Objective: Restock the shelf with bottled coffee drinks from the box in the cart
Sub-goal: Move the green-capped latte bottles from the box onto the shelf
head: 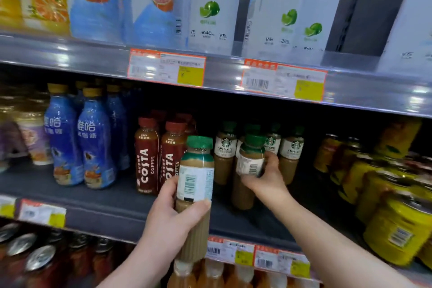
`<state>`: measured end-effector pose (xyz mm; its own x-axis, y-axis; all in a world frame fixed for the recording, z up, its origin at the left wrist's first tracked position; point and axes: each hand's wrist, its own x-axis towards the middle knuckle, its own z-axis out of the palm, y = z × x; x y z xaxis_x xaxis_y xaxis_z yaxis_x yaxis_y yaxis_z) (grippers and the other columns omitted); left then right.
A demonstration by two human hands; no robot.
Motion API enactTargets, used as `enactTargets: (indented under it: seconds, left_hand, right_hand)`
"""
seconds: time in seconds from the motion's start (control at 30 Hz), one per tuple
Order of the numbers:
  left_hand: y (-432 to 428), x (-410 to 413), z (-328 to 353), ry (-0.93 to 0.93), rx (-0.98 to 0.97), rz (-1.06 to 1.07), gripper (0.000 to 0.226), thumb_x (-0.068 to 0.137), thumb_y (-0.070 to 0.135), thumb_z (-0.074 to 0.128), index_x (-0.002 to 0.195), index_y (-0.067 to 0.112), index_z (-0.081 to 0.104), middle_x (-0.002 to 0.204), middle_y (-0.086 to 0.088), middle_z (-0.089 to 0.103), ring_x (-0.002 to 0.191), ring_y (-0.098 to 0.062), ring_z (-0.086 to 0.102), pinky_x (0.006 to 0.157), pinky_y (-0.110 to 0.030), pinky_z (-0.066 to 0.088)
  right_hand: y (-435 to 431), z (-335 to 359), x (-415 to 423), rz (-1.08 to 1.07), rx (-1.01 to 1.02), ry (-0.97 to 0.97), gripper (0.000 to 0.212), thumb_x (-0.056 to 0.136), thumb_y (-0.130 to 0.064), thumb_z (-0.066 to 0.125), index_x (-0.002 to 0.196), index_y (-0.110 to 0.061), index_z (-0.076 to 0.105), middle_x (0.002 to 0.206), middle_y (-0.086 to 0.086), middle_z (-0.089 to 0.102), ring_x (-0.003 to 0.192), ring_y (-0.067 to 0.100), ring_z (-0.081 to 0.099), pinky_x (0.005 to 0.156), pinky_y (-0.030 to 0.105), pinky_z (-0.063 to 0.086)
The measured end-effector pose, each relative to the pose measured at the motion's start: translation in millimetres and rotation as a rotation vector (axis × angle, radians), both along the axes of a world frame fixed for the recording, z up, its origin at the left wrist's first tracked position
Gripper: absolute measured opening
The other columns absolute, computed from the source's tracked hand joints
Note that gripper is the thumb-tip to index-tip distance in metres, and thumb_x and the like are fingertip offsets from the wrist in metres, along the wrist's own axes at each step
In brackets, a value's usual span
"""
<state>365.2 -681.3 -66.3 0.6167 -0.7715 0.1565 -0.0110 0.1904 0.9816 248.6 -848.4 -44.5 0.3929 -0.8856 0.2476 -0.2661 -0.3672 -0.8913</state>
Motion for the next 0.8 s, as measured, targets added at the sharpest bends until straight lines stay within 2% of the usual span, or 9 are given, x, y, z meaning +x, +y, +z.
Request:
enactTargets:
  seconds: [0.07,0.17,0.3,0.37,0.4,0.5,0.57,0.67,0.8]
  left_hand:
    - [-2.4,-1.6,1.3,0.012,-0.015,-0.017,0.045,0.055,0.032,0.072,0.097,0.044,0.058,0.093,0.019,0.071,0.086,-0.006,0.068,0.074,-0.028,0.049]
    - [-7.0,-0.5,4.3,0.013,-0.024,-0.052,0.053,0.05,0.041,0.076,0.099,0.044,0.058,0.095,0.018,0.071,0.087,-0.006,0.068,0.076,-0.03,0.051]
    - [-13.4,5.5,7.9,-0.006,-0.024,-0.077,0.046,0.053,0.038,0.075,0.095,0.051,0.059,0.095,0.019,0.071,0.088,-0.007,0.068,0.076,-0.031,0.051]
    - [-15.6,8.2,10.7,-0.018,-0.028,-0.086,0.043,0.057,0.033,0.074,0.096,0.046,0.059,0.093,0.019,0.071,0.085,-0.004,0.067,0.073,-0.028,0.049]
    - [-16.2,9.4,11.8,-0.025,-0.028,-0.095,0.042,0.061,0.03,0.074,0.098,0.043,0.059,0.092,0.019,0.071,0.083,-0.003,0.067,0.072,-0.026,0.048]
    - [-17.2,13.3,13.9,-0.04,-0.019,-0.12,0.037,0.074,0.018,0.077,0.101,0.036,0.058,0.09,0.017,0.072,0.081,-0.003,0.067,0.07,-0.025,0.048]
    - [-19.2,16.6,13.2,-0.044,-0.003,-0.131,0.037,0.078,0.012,0.075,0.101,0.036,0.059,0.09,0.014,0.072,0.084,-0.006,0.068,0.071,-0.026,0.049]
    - [-22.9,20.1,11.6,-0.042,0.012,-0.154,0.038,0.078,0.009,0.072,0.099,0.037,0.058,0.089,0.014,0.072,0.086,-0.008,0.067,0.071,-0.026,0.05]
    - [-26.9,22.8,10.7,-0.057,0.024,-0.182,0.038,0.077,0.011,0.073,0.096,0.039,0.057,0.09,0.013,0.071,0.088,-0.009,0.066,0.074,-0.028,0.049]
  right_hand:
    - [-0.5,-2.8,-2.0,0.044,0.002,-0.004,0.059,0.081,-0.011,0.069,0.115,-0.032,0.025,0.091,-0.019,0.048,0.081,-0.005,0.047,0.068,0.012,0.04]
    - [-3.5,-12.4,-1.9,-0.037,-0.082,-0.041,0.066,0.071,-0.021,0.08,0.115,-0.028,0.031,0.102,-0.012,0.054,0.091,0.001,0.053,0.082,0.022,0.045]
    - [-2.4,-12.3,-2.3,0.013,-0.029,-0.048,0.057,0.079,-0.008,0.069,0.119,-0.026,0.032,0.102,-0.013,0.053,0.099,0.006,0.054,0.078,0.014,0.042]
    - [-2.0,-13.6,-0.1,-0.011,-0.057,-0.07,0.06,0.077,-0.011,0.072,0.117,-0.03,0.032,0.11,-0.01,0.053,0.105,0.007,0.053,0.088,0.022,0.043]
    - [-1.0,-14.2,1.7,-0.044,-0.081,-0.079,0.065,0.073,-0.017,0.078,0.116,-0.031,0.031,0.108,-0.013,0.053,0.101,0.003,0.054,0.089,0.024,0.043]
    - [2.0,-15.2,7.6,-0.101,-0.079,-0.097,0.069,0.071,-0.018,0.08,0.115,-0.028,0.028,0.095,-0.021,0.051,0.084,-0.009,0.051,0.079,0.017,0.042]
    - [2.3,-16.8,9.2,-0.098,-0.057,-0.112,0.059,0.078,-0.012,0.072,0.115,-0.028,0.029,0.096,-0.02,0.051,0.087,-0.005,0.052,0.075,0.012,0.041]
    - [2.7,-23.0,10.9,-0.135,-0.074,-0.129,0.059,0.076,-0.018,0.075,0.115,-0.03,0.032,0.105,-0.014,0.053,0.1,0.005,0.053,0.085,0.02,0.041]
    - [4.7,-23.0,12.0,-0.155,-0.062,-0.115,0.057,0.076,-0.017,0.076,0.115,-0.028,0.036,0.094,-0.022,0.052,0.094,0.004,0.055,0.083,0.023,0.043]
